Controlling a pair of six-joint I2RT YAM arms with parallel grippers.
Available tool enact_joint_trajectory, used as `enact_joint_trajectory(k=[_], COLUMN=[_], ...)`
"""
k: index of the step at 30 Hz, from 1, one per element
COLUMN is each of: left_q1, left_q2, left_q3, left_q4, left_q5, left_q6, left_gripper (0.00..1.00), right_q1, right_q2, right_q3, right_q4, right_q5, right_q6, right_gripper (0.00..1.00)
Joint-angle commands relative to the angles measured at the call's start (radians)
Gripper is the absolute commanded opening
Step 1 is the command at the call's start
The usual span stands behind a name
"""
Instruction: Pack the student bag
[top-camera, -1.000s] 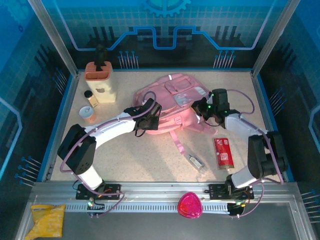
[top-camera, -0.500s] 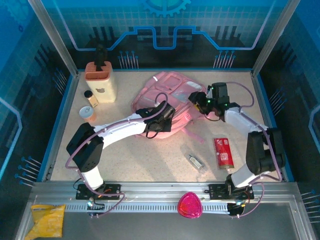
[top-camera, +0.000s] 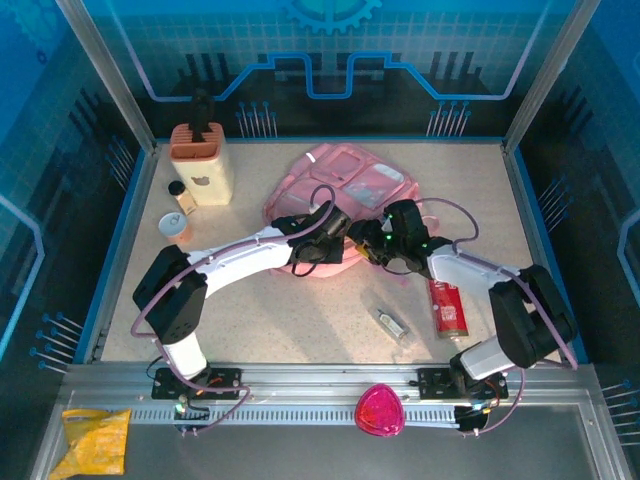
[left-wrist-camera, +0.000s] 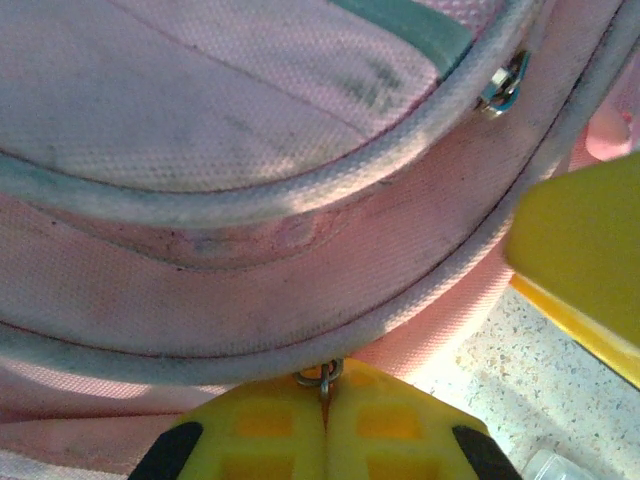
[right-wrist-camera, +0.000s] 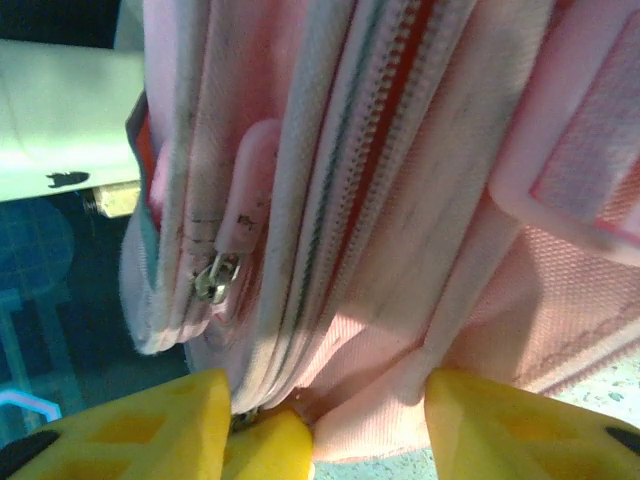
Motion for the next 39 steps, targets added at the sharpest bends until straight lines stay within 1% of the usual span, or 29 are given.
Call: enact_joint_trajectory(k=[1, 6, 9, 11, 15, 23, 27, 31, 33, 36, 37, 39], left_q1=[0.003, 0.003, 0.003, 0.002, 0.011, 0.084, 0.12, 0.152, 0.151, 0.141, 0.128, 0.08], left_q2=[-0.026, -0.033, -0.037, -0.038, -0.065, -0.131, -0.149, -0.15, -0.138, -0.101, -0.094, -0.075], left_q3=[0.002, -0.001, -0.004, -0.01, -0.047, -0.116, -0.149, -0.172, -0.17, -0.151, -0.139, -0.104], left_q4=[0.037, 0.043, 0.033, 0.028, 0.0, -0.028, -0.039, -0.042, -0.036, -0.001, 0.008, 0.04], left_q5=[0.026, 0.036, 0.035, 0.058, 0.002, -0.017, -0.046, -0.041, -0.018, 0.105, 0.122, 0.133], left_q6=[-0.012, -0.005, 0.011, 0.032, 0.04, 0.075, 0.133, 0.175, 0.181, 0.143, 0.121, 0.091], left_gripper=[0.0, 0.0, 0.0, 0.0, 0.0, 0.0, 0.0, 0.0, 0.0, 0.0, 0.0, 0.0], right_q1=[0.019, 0.017, 0.002, -0.018, -0.066, -0.152, -0.23, -0.308, -0.333, -0.359, -0.363, -0.363], right_q2=[0.03, 0.051, 0.045, 0.042, 0.023, -0.026, -0.018, 0.014, 0.035, 0.095, 0.117, 0.157], right_q3=[0.053, 0.056, 0.053, 0.059, 0.06, 0.064, 0.093, 0.196, 0.23, 0.298, 0.325, 0.384], right_q4=[0.053, 0.048, 0.071, 0.069, 0.03, -0.041, -0.107, -0.176, -0.192, -0.208, -0.221, -0.26], right_q5=[0.035, 0.062, 0.05, 0.022, -0.013, -0.05, -0.092, -0.145, -0.147, -0.162, -0.175, -0.199], right_q6=[0.024, -0.002, -0.065, -0.099, -0.15, -0.26, -0.335, -0.395, -0.42, -0.443, -0.447, -0.464], right_gripper=[0.48, 0.34, 0.22, 0.12, 0.0, 0.0, 0.0, 0.0, 0.0, 0.0, 0.0, 0.11])
